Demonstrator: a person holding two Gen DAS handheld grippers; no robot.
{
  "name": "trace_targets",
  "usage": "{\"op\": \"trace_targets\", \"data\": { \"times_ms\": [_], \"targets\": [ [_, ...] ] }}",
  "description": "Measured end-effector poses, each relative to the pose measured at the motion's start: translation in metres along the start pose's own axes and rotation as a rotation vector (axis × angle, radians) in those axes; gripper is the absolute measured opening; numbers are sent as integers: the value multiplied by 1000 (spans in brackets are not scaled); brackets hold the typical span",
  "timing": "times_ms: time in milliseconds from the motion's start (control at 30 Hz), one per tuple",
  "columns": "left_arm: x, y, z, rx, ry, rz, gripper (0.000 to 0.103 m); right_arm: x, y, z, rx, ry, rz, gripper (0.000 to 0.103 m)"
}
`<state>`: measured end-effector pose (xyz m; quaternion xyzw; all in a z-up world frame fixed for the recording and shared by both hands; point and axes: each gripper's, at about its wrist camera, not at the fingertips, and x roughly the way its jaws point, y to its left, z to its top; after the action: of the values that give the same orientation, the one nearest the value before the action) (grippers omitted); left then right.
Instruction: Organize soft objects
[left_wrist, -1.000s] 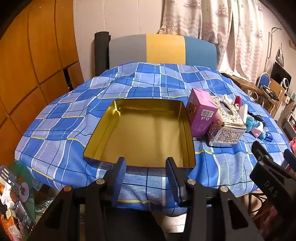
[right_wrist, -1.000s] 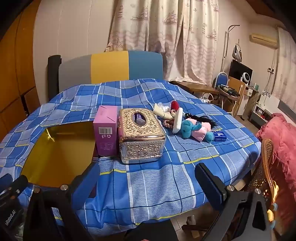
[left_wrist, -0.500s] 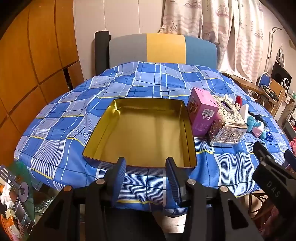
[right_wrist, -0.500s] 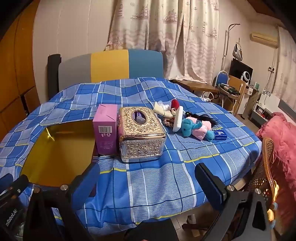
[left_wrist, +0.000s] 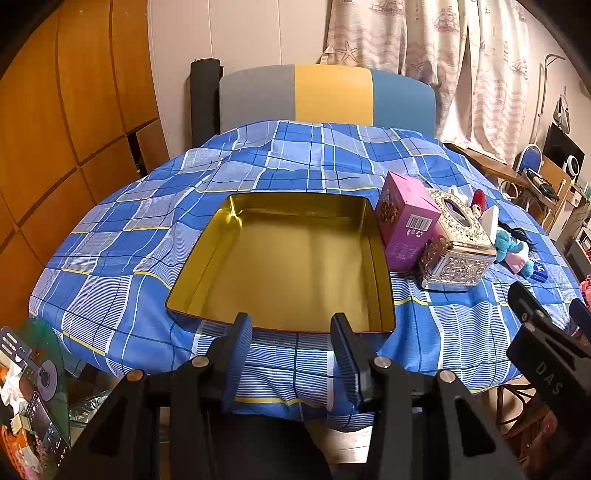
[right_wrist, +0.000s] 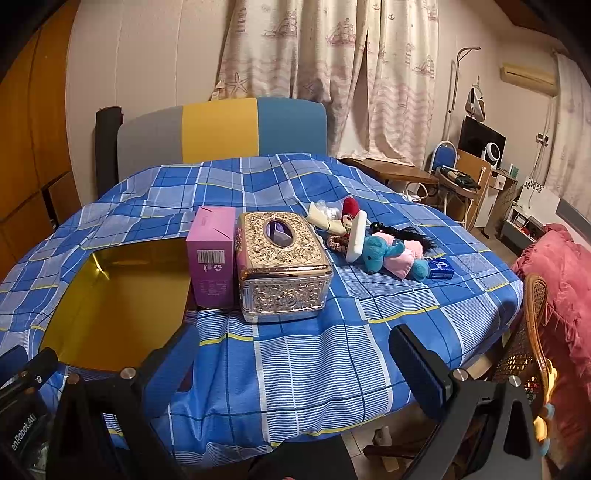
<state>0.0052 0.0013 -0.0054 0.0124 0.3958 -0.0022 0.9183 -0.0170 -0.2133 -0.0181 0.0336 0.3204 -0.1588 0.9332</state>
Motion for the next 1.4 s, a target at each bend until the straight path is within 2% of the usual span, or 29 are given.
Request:
{"op": "trace_targets", "data": {
  "times_ms": [1400],
  "targets": [
    [8, 1, -2, 2, 20, 14, 45, 6, 1, -2, -6, 26, 17, 103]
  ]
}}
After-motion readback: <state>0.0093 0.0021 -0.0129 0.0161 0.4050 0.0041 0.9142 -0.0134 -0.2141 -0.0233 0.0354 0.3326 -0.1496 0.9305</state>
